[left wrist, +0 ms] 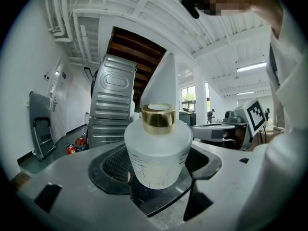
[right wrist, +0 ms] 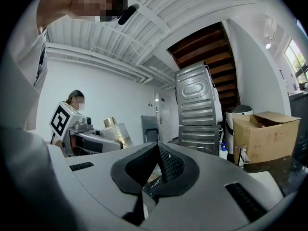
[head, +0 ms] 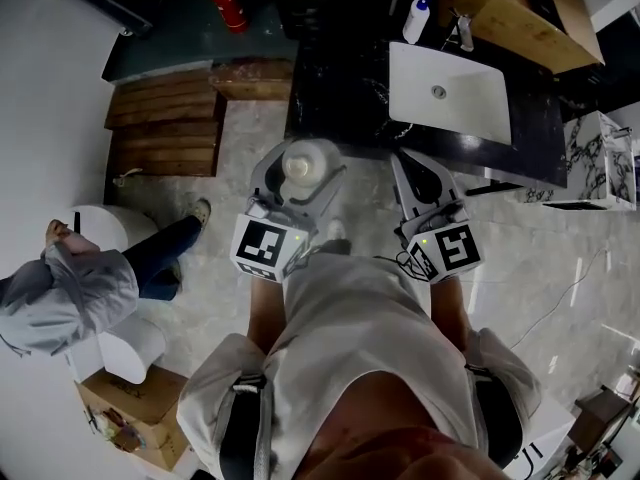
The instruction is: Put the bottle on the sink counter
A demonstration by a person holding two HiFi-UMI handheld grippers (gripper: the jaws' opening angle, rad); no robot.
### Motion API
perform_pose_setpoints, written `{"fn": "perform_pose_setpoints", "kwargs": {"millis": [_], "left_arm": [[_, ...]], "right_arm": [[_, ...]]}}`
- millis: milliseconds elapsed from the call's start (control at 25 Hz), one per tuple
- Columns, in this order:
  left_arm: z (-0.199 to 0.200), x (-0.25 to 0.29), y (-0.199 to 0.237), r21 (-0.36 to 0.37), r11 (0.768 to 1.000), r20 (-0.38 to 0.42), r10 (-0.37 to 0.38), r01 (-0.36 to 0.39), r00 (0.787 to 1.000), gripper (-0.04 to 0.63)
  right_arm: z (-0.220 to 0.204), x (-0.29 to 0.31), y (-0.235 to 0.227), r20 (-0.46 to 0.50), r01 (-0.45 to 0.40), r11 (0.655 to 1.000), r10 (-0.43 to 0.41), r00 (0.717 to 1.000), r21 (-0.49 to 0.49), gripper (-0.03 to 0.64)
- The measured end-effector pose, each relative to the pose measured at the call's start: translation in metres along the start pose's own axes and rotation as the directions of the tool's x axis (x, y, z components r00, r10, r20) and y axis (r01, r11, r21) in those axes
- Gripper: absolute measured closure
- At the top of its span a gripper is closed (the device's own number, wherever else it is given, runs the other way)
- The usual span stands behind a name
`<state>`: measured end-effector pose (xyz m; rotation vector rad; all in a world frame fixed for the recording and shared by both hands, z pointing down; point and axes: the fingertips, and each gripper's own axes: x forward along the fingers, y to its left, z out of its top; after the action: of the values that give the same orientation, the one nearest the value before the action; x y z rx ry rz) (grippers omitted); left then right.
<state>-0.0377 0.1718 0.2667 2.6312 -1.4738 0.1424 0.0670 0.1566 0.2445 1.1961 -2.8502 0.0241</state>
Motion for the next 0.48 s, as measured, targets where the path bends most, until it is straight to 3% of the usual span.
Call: {"fn": "perform_pose_setpoints", "kwargs": {"millis": [240,480], "left_arm": [[0.01,0.018,0.026,-0.003,0.999,0.031,-0.042,0.042,0.999,0.267],[0.002,0.035,0.048,-0.018,0.998,0.013,-0.058,0.058,0.998,0.267]], "right_arm": [[0.0,0.029,-0.007,-0.008,0.039,0.999,-0.039,0.999,-0.002,0.62],[-0.008,0.047,-0.016,-0.035,0.07,0.998,-0.07,0.997,0.002,0.62]]}}
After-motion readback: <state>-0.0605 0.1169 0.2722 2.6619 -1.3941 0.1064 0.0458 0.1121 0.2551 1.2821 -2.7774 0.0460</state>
